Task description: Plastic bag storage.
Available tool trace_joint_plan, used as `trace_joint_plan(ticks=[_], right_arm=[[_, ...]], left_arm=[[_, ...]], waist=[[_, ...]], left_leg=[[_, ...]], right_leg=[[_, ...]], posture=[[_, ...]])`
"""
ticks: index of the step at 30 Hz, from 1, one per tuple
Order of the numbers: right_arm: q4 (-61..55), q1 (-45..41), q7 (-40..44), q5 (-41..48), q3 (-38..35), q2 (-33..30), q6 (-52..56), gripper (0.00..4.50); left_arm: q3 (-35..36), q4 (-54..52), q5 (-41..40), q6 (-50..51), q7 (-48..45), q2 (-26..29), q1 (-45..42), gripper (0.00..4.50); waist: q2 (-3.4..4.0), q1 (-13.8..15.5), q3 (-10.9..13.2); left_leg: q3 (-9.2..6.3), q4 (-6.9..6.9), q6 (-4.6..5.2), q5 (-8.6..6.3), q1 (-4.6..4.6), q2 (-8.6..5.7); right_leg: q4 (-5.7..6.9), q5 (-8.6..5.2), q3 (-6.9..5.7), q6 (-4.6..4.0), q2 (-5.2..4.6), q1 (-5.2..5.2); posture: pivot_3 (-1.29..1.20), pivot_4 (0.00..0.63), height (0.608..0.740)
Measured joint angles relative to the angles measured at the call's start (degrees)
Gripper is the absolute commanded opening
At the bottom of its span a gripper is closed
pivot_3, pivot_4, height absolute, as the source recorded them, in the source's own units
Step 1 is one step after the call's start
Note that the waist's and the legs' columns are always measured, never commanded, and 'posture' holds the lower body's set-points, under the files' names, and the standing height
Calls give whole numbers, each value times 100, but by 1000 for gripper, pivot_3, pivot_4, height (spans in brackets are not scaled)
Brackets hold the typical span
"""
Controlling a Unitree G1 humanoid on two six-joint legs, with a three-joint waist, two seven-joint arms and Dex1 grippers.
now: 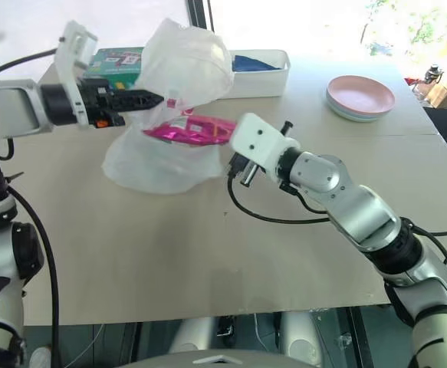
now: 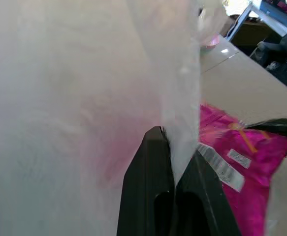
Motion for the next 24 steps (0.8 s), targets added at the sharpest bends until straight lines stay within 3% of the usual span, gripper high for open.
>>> trace_joint_plan(ticks=[5,10,17,24], right_arm=[[646,-359,520,-1281,411,25,-1384,83],[844,-315,838,-1895,366,1,-2271,83],[880,162,654,-2654,-82,101,-2615,83],[909,284,251,-3239,-412,736,-2553,83]], left_arm=[[-126,-163,44,19,34,-56,-109,0],[-143,178,364,-3,294,-118,-215,0],[-142,836,520,-25,-18,269,-261,0],[-144,1234,520,-31,-638,446,-262,0]], waist=[[-4,58,3],[-5,55,3],[-5,43,3],[-6,44,2]], left_leg=[[-5,1,-1,1,0,1],[-3,1,0,1,0,1],[-1,1,-1,1,1,3],[-1,10,-1,2,2,3]], right_leg=[[9,-1,-4,-3,3,-3],[9,-1,-3,-2,4,-2],[13,-1,-4,-3,4,-3],[22,-1,-4,-3,4,-2]], posture=[[0,150,740],[0,150,740],[0,150,740],[0,150,740]])
